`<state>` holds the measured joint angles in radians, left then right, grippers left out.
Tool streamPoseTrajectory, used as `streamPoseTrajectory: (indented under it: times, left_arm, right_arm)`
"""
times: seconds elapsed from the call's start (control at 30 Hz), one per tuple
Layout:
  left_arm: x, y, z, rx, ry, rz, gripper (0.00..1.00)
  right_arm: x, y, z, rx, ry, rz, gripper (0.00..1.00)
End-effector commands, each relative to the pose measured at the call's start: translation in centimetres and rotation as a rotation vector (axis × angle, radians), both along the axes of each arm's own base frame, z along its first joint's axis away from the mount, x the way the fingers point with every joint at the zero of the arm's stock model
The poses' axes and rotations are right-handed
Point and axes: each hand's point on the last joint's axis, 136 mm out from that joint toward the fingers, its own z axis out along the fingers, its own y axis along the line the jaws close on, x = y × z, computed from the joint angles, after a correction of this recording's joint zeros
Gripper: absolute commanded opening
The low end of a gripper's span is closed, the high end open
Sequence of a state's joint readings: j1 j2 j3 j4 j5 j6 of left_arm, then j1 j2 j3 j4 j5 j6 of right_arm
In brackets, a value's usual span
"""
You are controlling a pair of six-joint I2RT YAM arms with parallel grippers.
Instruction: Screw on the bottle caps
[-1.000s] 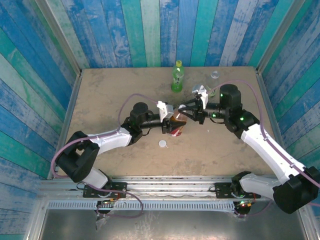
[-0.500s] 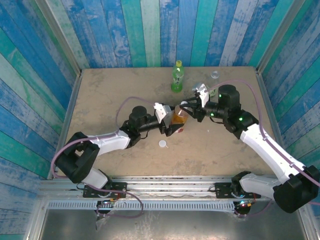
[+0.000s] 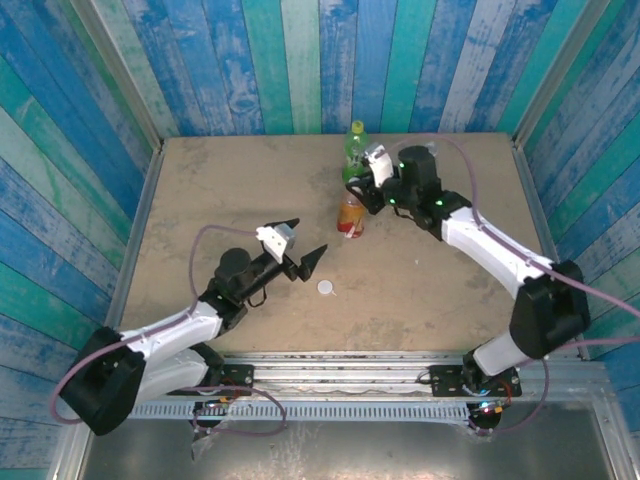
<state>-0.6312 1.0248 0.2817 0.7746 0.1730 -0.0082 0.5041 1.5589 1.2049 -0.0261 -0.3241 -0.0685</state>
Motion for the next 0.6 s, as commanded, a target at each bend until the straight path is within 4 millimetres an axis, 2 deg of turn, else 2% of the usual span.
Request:
streamPoseTrajectory:
  times: [0.0,0.27,0.43,0.57]
  left_arm:
    - [0.4,2.0,-0.7,-0.004,0.019,0.105,0.94]
    - [1.5,5.7,-1.9,-0.003,0.054,0.319,0.94]
    - [2.6,7.9,-3.0,0.032,0.095,0.461,0.94]
    - [3.0,8.6,-3.7,0.053,0.121,0.516,0.94]
  right_arm:
    - [1.9,2.4,1.1,0.001,-0.086,0.001,0.22]
    - [7.6,7.4,-1.0,-0.003,-0.095,-0.039,0.24]
    - [10.7,8.9,-2.2,0.001,-0.098,-0.077,0.24]
    - [12.6,9.7,-3.1,-0.002,-0.118,-0.098,0.25]
